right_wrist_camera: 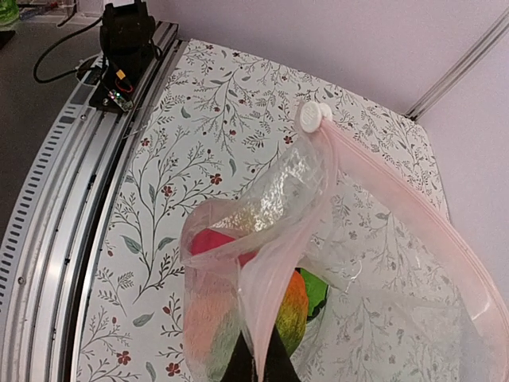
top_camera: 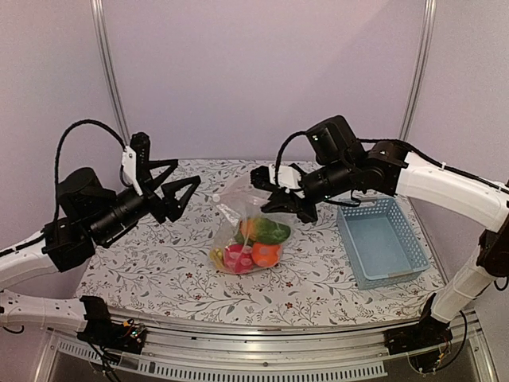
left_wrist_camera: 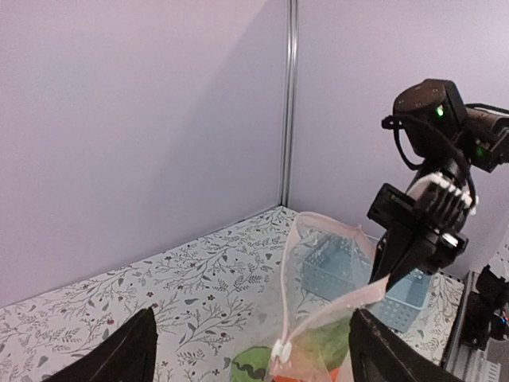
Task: Place the food in the zip-top bag and seal the zipper
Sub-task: Pass from the left arm to the right, then pass from the right arm to the left
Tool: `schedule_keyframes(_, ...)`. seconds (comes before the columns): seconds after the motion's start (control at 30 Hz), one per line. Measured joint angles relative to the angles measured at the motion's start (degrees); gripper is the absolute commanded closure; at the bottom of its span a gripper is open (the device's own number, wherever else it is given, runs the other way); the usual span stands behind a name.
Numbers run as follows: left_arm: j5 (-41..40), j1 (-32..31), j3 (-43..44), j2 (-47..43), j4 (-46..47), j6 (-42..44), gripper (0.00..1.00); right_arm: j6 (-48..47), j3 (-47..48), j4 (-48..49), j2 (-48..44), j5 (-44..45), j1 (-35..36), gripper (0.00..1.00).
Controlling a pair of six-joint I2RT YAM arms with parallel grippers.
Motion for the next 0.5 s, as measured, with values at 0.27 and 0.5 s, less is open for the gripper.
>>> schedule_keyframes(0.27,7.02,0.02,-17.25,2.03,12.00,-4.63,0.18,6.73,-0.92,2.01,-0.74,-5.03,-2.19,1.00)
schedule_keyframes(0.5,10.51,1.99,-19.26,9.07,24.02,-5.09,0.26,9.20,-0.94,1.97,-0.72,-8.41,-2.78,1.00)
